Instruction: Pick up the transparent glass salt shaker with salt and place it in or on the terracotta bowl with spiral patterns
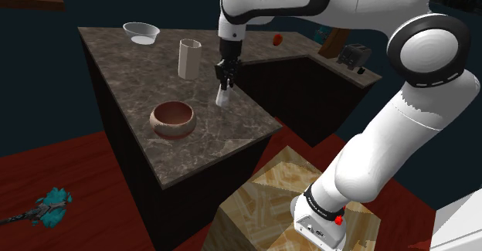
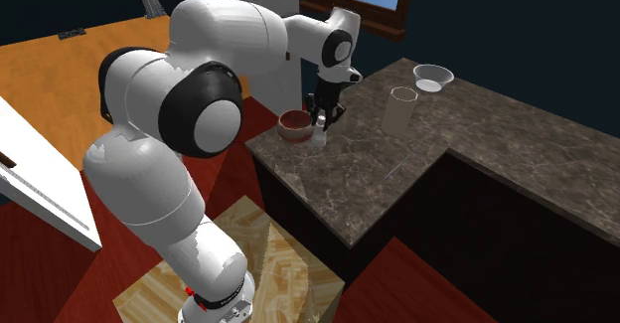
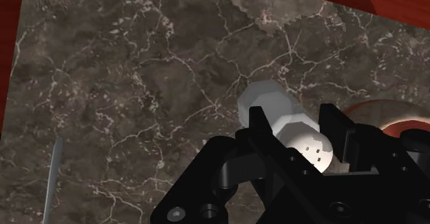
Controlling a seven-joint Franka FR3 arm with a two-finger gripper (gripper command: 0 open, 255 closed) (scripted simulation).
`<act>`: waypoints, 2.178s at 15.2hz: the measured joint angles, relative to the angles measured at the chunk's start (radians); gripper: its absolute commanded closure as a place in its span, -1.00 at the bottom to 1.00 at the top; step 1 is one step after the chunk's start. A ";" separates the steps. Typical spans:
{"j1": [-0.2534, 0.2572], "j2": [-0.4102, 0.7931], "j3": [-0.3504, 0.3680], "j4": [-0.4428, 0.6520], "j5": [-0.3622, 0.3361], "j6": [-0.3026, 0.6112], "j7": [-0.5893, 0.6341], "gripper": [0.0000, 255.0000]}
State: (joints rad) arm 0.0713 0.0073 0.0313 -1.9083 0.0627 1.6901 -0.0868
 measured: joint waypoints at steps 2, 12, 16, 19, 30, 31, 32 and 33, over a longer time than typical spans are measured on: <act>0.000 -0.003 0.000 0.024 0.000 -0.027 0.002 1.00; 0.012 0.008 0.012 0.159 0.004 -0.149 0.032 1.00; 0.054 0.077 0.051 0.272 0.015 -0.187 0.115 1.00; 0.088 0.130 0.079 0.353 0.021 -0.210 0.180 1.00; 0.165 0.306 0.124 0.563 0.014 -0.235 0.301 1.00; 0.165 0.305 0.124 0.549 0.014 -0.222 0.301 1.00; 0.164 0.302 0.123 0.533 0.014 -0.208 0.299 1.00; 0.164 0.299 0.123 0.515 0.014 -0.194 0.297 1.00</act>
State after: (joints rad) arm 0.2349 0.3060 0.1543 -1.3933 0.0769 1.4961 0.2099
